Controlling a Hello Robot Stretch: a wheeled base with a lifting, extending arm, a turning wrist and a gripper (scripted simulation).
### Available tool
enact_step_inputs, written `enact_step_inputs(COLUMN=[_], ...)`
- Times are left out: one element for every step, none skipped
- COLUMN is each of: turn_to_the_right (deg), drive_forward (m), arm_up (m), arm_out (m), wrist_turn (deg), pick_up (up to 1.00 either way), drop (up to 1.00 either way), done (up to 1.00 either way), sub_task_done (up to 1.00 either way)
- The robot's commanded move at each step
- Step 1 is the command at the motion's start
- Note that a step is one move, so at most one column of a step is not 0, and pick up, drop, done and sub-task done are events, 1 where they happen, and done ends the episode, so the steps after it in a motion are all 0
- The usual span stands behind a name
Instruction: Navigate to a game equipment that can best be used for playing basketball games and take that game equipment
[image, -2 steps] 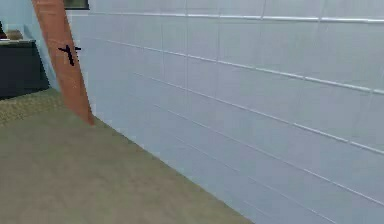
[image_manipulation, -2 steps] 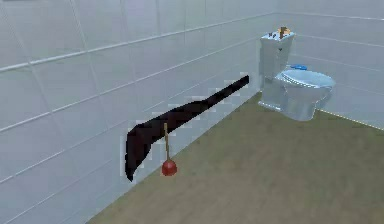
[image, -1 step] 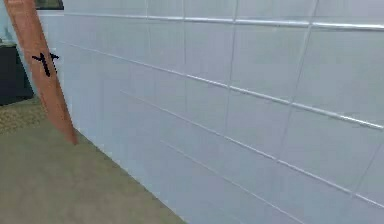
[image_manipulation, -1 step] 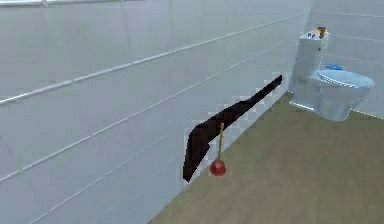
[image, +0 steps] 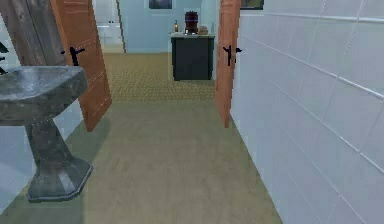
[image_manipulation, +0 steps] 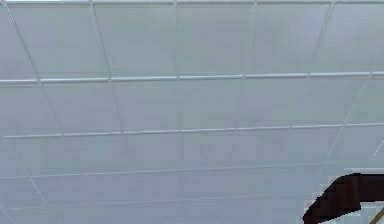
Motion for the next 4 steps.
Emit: enact_step_inputs(turn_to_the_right=[-9.0,-3.0,0.0,0.0], drive_forward=[0.00,0.00,0.75,1.00], arm_up=[0.00,0.00,0.00,0.00], arm_out=[0.00,0.00,0.00,0.00], wrist_turn=[0.0,0.0,0.0,0.0], pick_up=[0.00,0.00,0.00,0.00], drop=[0.00,0.00,0.00,0.00], done=[0.00,0.00,0.00,0.00], sub_task_done=[0.00,0.00,0.00,0.00])
